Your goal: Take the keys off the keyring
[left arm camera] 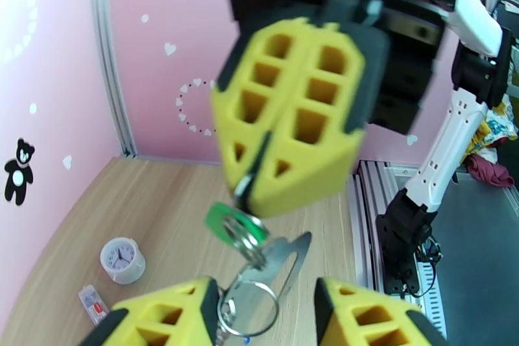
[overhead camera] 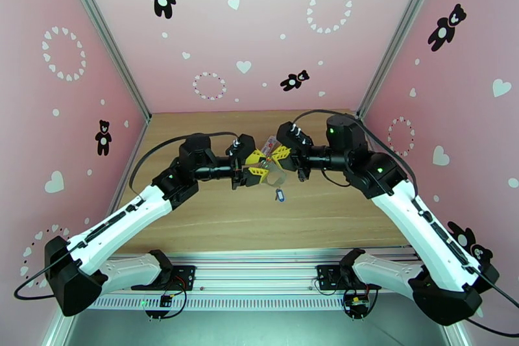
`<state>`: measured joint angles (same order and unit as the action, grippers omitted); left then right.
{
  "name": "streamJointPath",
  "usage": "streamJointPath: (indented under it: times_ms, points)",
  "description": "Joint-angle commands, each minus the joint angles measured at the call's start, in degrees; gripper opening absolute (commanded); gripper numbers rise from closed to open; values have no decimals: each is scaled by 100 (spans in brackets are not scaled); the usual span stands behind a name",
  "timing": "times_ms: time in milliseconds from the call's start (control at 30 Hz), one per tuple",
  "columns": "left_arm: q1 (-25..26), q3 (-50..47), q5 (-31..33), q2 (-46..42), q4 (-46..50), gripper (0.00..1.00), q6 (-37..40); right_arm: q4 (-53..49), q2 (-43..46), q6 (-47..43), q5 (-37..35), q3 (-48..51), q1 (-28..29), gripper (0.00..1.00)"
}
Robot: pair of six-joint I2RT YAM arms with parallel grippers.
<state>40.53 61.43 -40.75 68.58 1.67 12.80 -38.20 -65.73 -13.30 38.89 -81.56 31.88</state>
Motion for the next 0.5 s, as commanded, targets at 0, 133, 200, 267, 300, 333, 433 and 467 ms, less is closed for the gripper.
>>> streamJointPath:
  times_ms: [0,133,200,267,300,333,433,467]
  points:
    - [-42,-1,-237,-31,-68,43,326,-54,-62,317,1032,-248,-180,0]
    - [-13,32,-174,57,-299,39,270,52,-109,557,1427,-212,-333,0]
    - [22,-11,-97,68,-499,36,247,76,-141,624,1531,-198,-363,0]
    - [49,-52,-46,60,-709,35,192,105,-170,682,1577,-160,-375,0]
    - [72,-65,-39,60,-788,35,173,134,-184,717,1571,-146,-375,0]
    - [93,-61,-46,72,-817,35,173,151,-200,736,1560,-134,-371,0]
    - [121,43,-18,161,-690,38,225,410,-200,921,1730,-25,-384,0]
    - [130,85,32,181,-656,38,215,400,-212,921,1744,-26,-384,0]
